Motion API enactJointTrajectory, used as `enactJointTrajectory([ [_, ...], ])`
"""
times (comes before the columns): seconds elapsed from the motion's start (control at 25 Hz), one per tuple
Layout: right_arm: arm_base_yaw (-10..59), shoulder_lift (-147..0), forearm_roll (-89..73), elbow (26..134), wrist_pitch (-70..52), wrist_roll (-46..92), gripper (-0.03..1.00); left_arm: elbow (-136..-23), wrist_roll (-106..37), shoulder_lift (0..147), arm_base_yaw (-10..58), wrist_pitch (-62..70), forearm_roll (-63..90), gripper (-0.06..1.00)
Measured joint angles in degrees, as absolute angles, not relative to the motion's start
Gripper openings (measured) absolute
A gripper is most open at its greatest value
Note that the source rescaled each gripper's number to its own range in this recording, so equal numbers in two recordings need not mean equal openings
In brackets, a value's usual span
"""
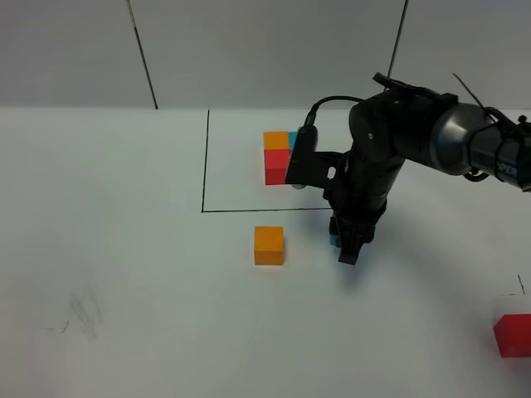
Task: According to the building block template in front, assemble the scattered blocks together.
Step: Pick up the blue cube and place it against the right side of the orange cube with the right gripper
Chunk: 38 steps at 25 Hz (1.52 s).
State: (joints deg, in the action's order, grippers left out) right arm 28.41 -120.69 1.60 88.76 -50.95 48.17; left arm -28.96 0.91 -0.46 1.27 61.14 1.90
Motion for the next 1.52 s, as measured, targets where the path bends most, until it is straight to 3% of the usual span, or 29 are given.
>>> enactJointTrajectory([
  [0.32, 31.57, -125.17, 1.24, 94.64, -53.95, 52.1, 0.23, -28.96, 0.91, -0.46, 1.27, 61.14, 1.9, 0.65],
  [1.52, 32.88, -127.97, -5.47, 94.81, -49.41, 60.44, 0.23, -28.96, 0.86, -0.46, 1.27, 61.14, 1.9, 0.65],
])
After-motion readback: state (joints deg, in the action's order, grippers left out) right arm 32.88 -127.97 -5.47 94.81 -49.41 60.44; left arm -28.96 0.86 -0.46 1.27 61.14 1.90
